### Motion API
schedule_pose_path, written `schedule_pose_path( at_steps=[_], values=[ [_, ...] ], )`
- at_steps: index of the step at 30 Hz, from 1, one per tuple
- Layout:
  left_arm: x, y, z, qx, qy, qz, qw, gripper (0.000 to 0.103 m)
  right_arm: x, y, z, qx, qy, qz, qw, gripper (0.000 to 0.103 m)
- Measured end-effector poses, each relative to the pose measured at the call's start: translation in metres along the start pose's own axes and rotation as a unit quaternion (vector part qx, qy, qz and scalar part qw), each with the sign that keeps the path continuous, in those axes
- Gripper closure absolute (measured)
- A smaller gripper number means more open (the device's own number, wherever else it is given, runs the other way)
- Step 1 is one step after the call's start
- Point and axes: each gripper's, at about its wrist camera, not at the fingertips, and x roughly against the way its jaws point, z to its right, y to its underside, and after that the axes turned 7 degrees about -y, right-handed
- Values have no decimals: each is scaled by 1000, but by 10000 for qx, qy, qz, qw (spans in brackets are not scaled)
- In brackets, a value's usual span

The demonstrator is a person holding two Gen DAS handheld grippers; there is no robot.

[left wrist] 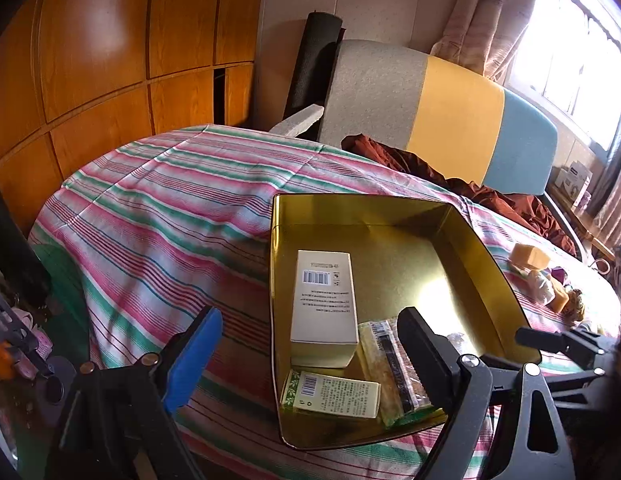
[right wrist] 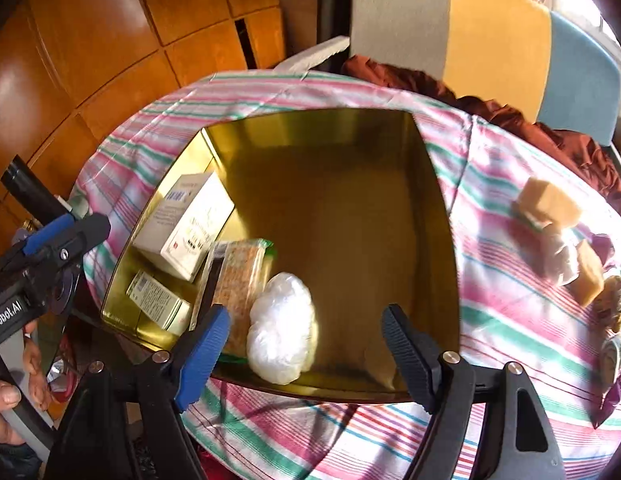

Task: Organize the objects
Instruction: 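Lower the clear plastic bag into the gold tin and open the right gripper, then withdraw both grippers from the tin back toward the remaining items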

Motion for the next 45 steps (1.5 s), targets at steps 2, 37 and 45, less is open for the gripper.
schedule_pose_path(
  at_steps=[2,37,45],
  values=[
    [3,0,5,-62,30,33,10000,13,8,-2,3,-44,81,129,9999,21],
    [35,16,154,-1857,956,175,9778,9,145,37,234,-1814,2088,1044,9553,20],
    [30,21,205,-2149,1456,-114,9657,9,185,96,337,-3444,2461,1558,8925,20]
  ],
)
